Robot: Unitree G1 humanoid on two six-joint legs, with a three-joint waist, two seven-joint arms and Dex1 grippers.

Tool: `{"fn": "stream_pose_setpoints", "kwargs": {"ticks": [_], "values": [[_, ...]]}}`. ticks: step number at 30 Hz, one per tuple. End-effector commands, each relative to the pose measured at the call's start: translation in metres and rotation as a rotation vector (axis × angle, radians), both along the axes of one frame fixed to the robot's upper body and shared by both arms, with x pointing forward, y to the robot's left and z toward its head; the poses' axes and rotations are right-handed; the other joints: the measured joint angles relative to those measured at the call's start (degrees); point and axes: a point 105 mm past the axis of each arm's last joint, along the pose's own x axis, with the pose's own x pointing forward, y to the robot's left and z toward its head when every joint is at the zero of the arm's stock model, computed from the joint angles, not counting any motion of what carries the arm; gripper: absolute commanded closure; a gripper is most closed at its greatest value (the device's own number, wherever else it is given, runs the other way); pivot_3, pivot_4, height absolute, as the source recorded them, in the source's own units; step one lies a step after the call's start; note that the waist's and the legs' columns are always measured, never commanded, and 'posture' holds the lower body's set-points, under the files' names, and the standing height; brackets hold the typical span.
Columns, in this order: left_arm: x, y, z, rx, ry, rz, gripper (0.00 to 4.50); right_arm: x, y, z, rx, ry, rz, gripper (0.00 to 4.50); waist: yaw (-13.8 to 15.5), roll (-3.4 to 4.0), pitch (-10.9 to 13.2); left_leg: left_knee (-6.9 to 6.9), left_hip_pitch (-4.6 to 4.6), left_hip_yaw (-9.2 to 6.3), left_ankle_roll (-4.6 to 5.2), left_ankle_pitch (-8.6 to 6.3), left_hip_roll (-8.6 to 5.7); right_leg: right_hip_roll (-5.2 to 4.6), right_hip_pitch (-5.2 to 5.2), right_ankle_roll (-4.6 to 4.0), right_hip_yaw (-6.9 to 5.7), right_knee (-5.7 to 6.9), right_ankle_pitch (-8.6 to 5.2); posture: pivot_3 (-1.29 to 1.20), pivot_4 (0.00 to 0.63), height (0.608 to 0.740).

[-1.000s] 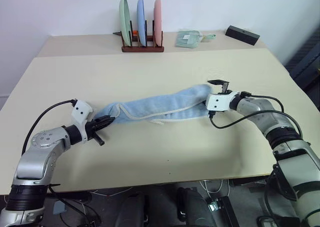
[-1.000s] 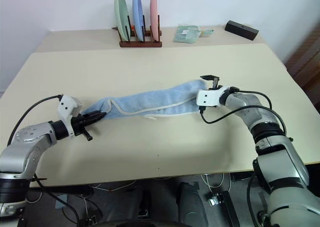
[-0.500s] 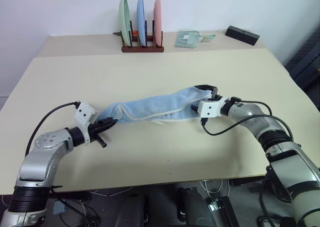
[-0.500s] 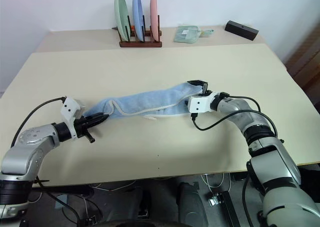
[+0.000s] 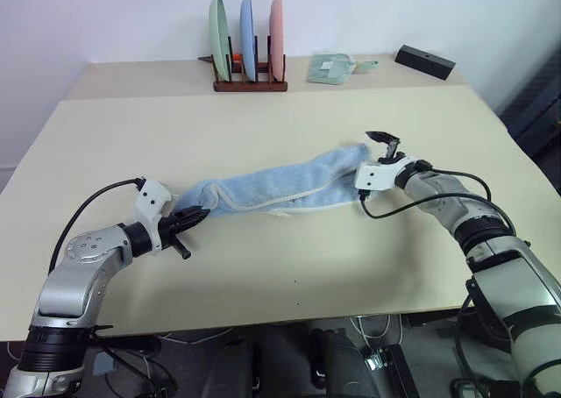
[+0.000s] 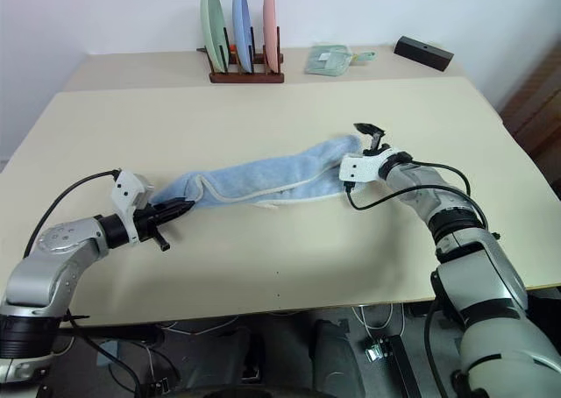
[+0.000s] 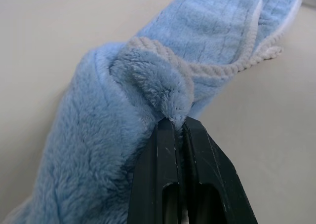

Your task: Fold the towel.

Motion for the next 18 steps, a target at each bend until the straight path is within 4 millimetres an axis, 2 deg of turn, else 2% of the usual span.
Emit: {"fn": "stream_pose_setpoints", "kwargs": {"ticks": [1, 4, 7, 12, 13, 14, 15, 18], "values": [[0.001, -0.004, 0.01, -0.001, -0.049, -0.019, 4.48, 0.004, 0.008, 0.015, 0.007, -0.06, 0.025, 0.0, -0.02, 0.0, 0.0, 0.0, 0.0, 0.0, 0.0, 0.0, 0.0, 0.0, 0.0, 0.0, 0.0, 0.0, 0.0, 0.0, 0.15, 0.74], [0.002, -0.004, 0.01, -0.004, -0.051, -0.016, 4.48, 0.0, 0.018, 0.013, -0.009, -0.063, 0.088, 0.0, 0.0, 0.0, 0.0, 0.0, 0.0, 0.01, 0.0, 0.0, 0.0, 0.0, 0.0, 0.01, 0.0, 0.0, 0.0, 0.0, 0.15, 0.74], [0.001, -0.003, 0.009, -0.005, -0.049, -0.014, 4.5, -0.006, 0.024, 0.008, -0.022, -0.051, 0.147, 0.81, 0.02, 0.0, 0.0, 0.0, 0.0, 0.01, 0.0, 0.0, 0.0, 0.0, 0.0, 0.02, 0.0, 0.0, 0.01, 0.0, 0.15, 0.74], [-0.001, -0.001, 0.007, -0.006, -0.045, -0.01, 4.5, -0.009, 0.025, 0.004, -0.034, -0.034, 0.173, 3.21, 0.01, 0.0, 0.0, 0.0, 0.0, 0.01, 0.0, 0.0, 0.0, 0.0, 0.0, 0.02, 0.0, 0.0, 0.01, 0.0, 0.15, 0.74], [-0.001, -0.001, 0.006, -0.007, -0.045, -0.01, 4.5, -0.009, 0.025, 0.004, -0.033, -0.034, 0.17, 3.84, 0.01, 0.0, 0.0, 0.0, 0.0, 0.01, 0.0, 0.0, 0.0, 0.0, 0.0, 0.02, 0.0, 0.0, 0.01, 0.0, 0.15, 0.74], [-0.002, -0.001, 0.006, -0.008, -0.046, -0.011, 4.5, -0.009, 0.024, 0.005, -0.029, -0.042, 0.167, 4.21, 0.01, 0.0, 0.0, 0.0, 0.0, 0.01, 0.0, 0.0, 0.0, 0.0, 0.0, 0.02, 0.0, 0.0, 0.01, 0.0, 0.15, 0.74], [-0.002, -0.002, 0.006, -0.009, -0.046, -0.012, 4.5, -0.008, 0.023, 0.008, -0.023, -0.056, 0.161, 4.44, 0.02, 0.0, 0.0, 0.0, 0.0, 0.01, 0.0, 0.0, 0.0, 0.0, 0.0, 0.02, 0.0, 0.0, 0.01, 0.0, 0.15, 0.74], [-0.002, -0.002, 0.006, -0.012, -0.048, -0.013, 4.5, -0.007, 0.02, 0.015, -0.01, -0.084, 0.149, 4.44, 0.09, 0.0, 0.0, 0.0, 0.0, 0.0, 0.0, 0.0, 0.0, 0.0, 0.0, 0.01, 0.0, 0.0, 0.01, 0.0, 0.15, 0.74]]}}
